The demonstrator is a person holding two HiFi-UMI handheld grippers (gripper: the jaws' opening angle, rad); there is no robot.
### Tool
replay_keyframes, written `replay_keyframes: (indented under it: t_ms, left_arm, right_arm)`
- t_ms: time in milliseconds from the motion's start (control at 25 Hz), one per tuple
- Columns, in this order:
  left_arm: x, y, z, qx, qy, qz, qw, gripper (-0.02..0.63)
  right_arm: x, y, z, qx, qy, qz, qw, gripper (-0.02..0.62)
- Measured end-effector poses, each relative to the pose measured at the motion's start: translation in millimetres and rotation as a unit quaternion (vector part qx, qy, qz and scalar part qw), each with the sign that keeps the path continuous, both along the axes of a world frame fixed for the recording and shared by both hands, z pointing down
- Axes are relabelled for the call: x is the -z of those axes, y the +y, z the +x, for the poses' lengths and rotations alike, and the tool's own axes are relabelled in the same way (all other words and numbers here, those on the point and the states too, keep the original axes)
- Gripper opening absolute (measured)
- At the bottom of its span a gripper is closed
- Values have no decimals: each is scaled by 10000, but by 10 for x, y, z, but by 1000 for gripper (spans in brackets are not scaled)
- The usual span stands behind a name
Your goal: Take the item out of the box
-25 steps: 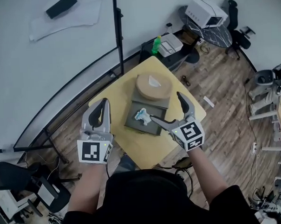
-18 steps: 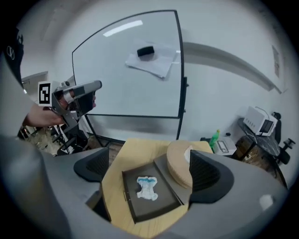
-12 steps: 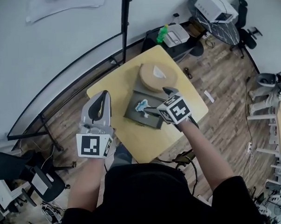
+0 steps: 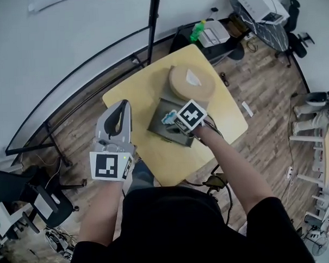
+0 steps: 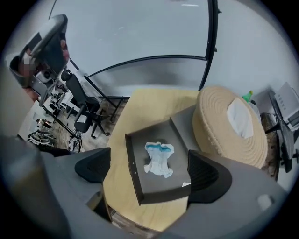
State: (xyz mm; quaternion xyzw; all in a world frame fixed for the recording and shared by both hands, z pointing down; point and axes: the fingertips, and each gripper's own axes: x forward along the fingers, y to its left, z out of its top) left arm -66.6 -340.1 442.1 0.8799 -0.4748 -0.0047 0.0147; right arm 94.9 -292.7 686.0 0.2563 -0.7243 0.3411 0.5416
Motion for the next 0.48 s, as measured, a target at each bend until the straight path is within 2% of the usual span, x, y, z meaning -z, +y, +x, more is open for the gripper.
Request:
replay_keyframes:
  t_ms: [280,480]
  left_arm:
    - [-60,-9,-28,-30,-83,-79,9999,0]
    - [-259,86,-34,-76,-315,-472,9984,0]
  right_arm:
    - [-496,-66,44,-22,265,-294,9992,500]
    - [-877,-32,117,-23,543,-674,9962,483]
